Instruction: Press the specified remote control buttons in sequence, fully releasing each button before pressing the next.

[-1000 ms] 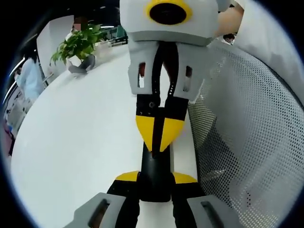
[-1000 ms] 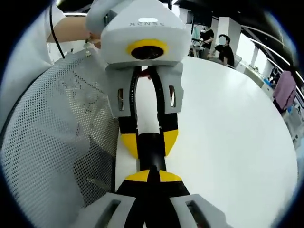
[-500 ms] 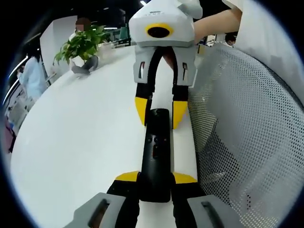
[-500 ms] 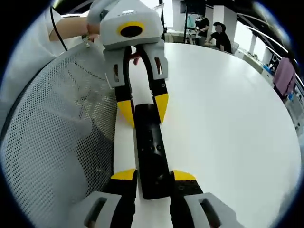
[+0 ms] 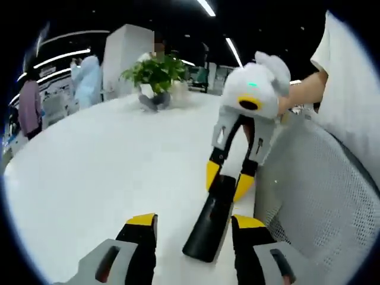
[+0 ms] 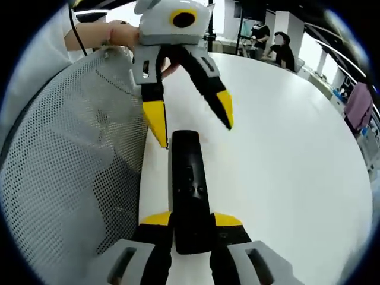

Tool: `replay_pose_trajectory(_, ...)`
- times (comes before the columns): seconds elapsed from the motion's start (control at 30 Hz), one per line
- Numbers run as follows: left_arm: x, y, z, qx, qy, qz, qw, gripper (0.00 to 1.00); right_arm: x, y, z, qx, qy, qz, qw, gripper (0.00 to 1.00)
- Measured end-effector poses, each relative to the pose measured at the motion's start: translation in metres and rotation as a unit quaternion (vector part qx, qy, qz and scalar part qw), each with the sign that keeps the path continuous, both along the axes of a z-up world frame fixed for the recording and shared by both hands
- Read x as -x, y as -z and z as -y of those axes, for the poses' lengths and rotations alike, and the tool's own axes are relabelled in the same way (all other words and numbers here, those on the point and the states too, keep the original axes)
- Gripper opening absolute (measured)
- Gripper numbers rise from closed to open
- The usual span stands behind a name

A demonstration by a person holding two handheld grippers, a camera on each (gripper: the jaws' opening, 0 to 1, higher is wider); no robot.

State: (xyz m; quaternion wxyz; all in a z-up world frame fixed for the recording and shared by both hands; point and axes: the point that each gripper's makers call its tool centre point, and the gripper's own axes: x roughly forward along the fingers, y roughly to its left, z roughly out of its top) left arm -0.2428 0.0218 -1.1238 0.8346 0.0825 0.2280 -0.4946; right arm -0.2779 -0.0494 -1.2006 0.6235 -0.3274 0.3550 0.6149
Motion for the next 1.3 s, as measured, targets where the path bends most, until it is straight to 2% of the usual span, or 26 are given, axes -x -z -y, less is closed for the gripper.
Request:
replay_pose_trajectory(0.03,-0.004,-0.011,-0.002,0.014,-0.014,0.012,0.9997,0.69,0.000,0.000,0.000,0.000,0.001,-0.001,1.0000,0.21)
replay_pose_trajectory(0.07,-0.012,-0.029,-0.005,0.036,-0.039,0.042,0.9977,0.76,0.000,0.000,0.000,-0.002,0.005,-0.004,1.0000,0.22)
replay_pose_trajectory(0.1,-0.015,-0.035,-0.007,0.046,-0.048,0.051,0.9965,0.81,0.000,0.000,0.000,-0.003,0.007,-0.007,0.9999,0.22)
replay_pose_trajectory(0.13,-0.020,-0.054,-0.012,0.075,-0.078,0.071,0.9915,0.86,0.000,0.000,0.001,-0.004,0.009,-0.009,0.9999,0.22)
replay_pose_trajectory(0.2,-0.026,-0.078,-0.020,0.115,-0.116,0.090,0.9825,0.97,0.001,-0.001,0.001,-0.007,0.013,-0.013,0.9998,0.23)
replay_pose_trajectory(0.23,-0.031,-0.096,-0.028,0.141,-0.143,0.111,0.9734,1.00,0.001,-0.002,0.001,-0.007,0.018,-0.015,0.9997,0.26)
replay_pose_trajectory(0.3,-0.033,-0.118,-0.042,0.154,-0.179,0.143,0.9612,1.00,0.001,-0.002,0.002,-0.007,0.023,-0.015,0.9996,0.29)
replay_pose_trajectory(0.37,-0.031,-0.131,-0.053,0.145,-0.200,0.176,0.9529,1.00,0.003,-0.002,0.003,-0.007,0.023,-0.018,0.9995,0.29)
replay_pose_trajectory(0.4,-0.029,-0.132,-0.058,0.138,-0.207,0.183,0.9510,1.00,0.004,-0.003,0.003,-0.008,0.023,-0.018,0.9995,0.29)
replay_pose_trajectory(0.47,-0.029,-0.134,-0.075,0.115,-0.241,0.202,0.9424,1.00,0.004,-0.002,0.002,-0.008,0.023,-0.020,0.9995,0.29)
replay_pose_trajectory(0.5,-0.027,-0.137,-0.083,0.115,-0.260,0.204,0.9367,1.00,0.004,-0.002,0.001,-0.008,0.023,-0.019,0.9995,0.29)
replay_pose_trajectory(0.57,-0.024,-0.144,-0.090,0.134,-0.278,0.217,0.9263,1.00,0.003,-0.001,-0.002,-0.006,0.023,-0.017,0.9996,0.29)
replay_pose_trajectory(0.63,-0.021,-0.150,-0.098,0.162,-0.298,0.214,0.9161,1.00,0.002,-0.002,-0.005,-0.007,0.024,-0.018,0.9995,0.27)
replay_pose_trajectory(0.73,-0.017,-0.157,-0.111,0.179,-0.327,0.227,0.8998,1.00,0.004,-0.004,-0.009,-0.007,0.011,-0.017,0.9998,0.22)
replay_pose_trajectory(0.8,-0.015,-0.159,-0.115,0.184,-0.335,0.234,0.8940,1.00,0.004,-0.004,-0.011,-0.005,0.002,-0.010,0.9999,0.22)
replay_pose_trajectory(0.9,-0.012,-0.160,-0.117,0.178,-0.341,0.245,0.8899,1.00,0.003,-0.003,-0.009,0.003,-0.008,-0.006,0.9999,0.22)
replay_pose_trajectory(1.0,-0.013,-0.159,-0.118,0.172,-0.346,0.242,0.8900,1.00,0.002,-0.004,-0.007,0.012,-0.029,0.010,0.9995,0.21)
replay_pose_trajectory(1.1,-0.012,-0.158,-0.122,0.171,-0.352,0.244,0.8870,1.00,-0.001,-0.003,-0.005,0.015,-0.033,0.004,0.9993,0.20)
replay_pose_trajectory(1.3,-0.009,-0.162,-0.123,0.167,-0.356,0.241,0.8873,1.00,-0.024,-0.002,0.000,0.031,-0.040,0.000,0.9987,0.20)
